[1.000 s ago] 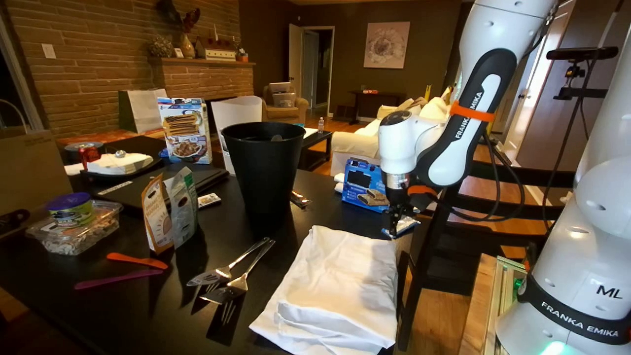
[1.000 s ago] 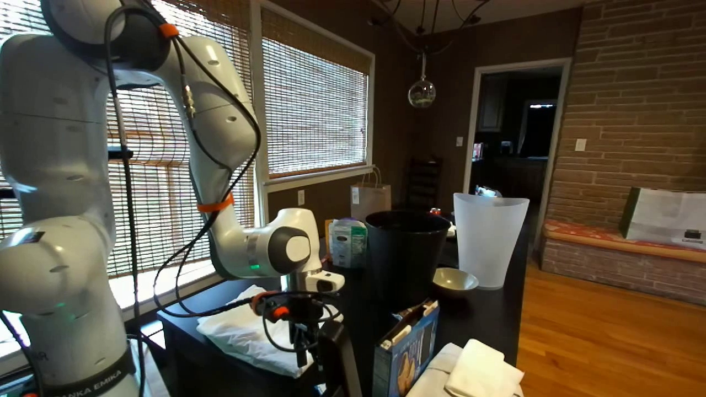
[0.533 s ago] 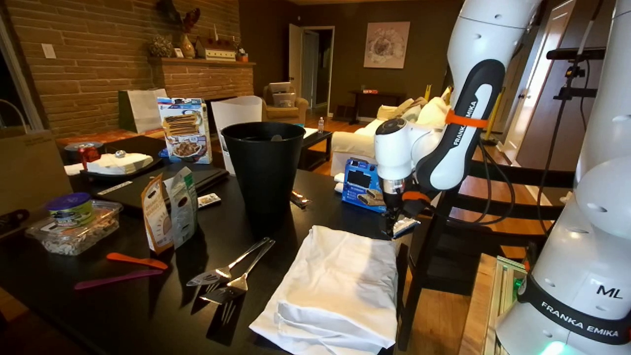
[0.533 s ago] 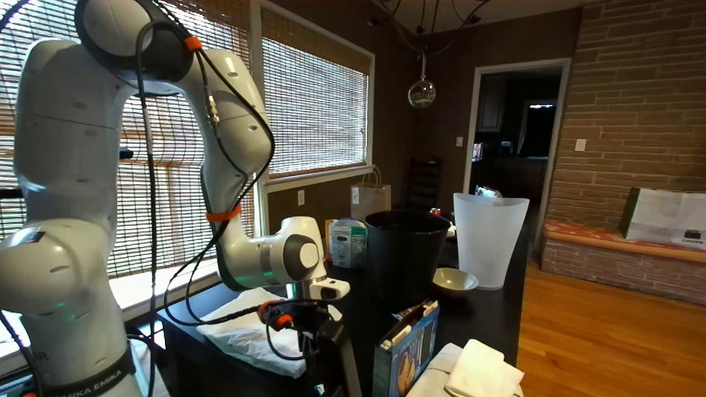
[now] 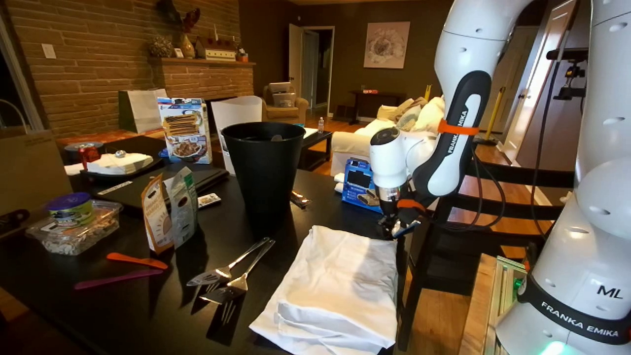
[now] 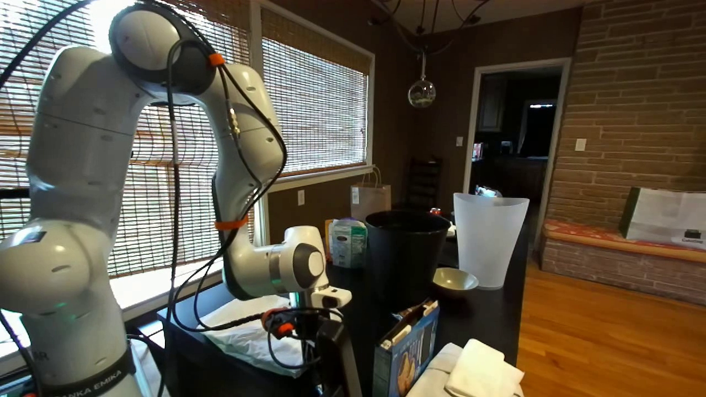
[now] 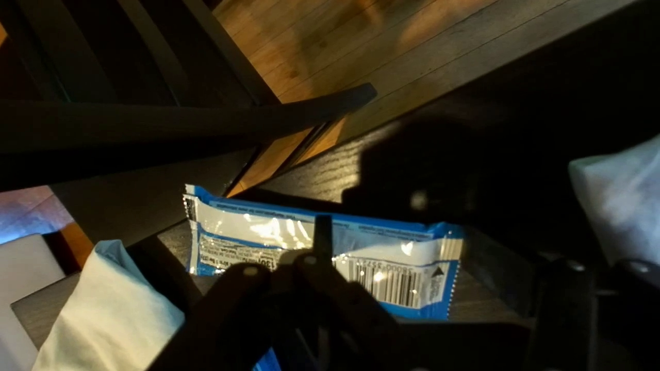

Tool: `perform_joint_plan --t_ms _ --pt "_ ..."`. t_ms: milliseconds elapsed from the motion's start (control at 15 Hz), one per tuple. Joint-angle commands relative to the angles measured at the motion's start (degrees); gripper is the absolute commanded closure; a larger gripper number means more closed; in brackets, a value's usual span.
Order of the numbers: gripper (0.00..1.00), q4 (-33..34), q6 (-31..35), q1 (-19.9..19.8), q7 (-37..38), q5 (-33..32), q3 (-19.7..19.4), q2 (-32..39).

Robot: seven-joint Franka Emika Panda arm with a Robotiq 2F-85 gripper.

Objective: Put the chocolate bar inside the box

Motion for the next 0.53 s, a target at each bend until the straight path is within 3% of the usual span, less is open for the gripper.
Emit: perform_joint_plan --t_ms 0,133,267,467 --pt "0.36 2.2 1.4 0.6 3.6 -3.2 -0.9 3.3" --pt "0.43 2.7 1.5 0.6 4.0 -3.5 -1.0 3.8" --pt "0.65 3.1 1.4 0.6 4.7 -4.1 -1.1 3.9" --pt "0.87 3.5 1.3 0.6 5.2 -4.9 -1.3 3.6"
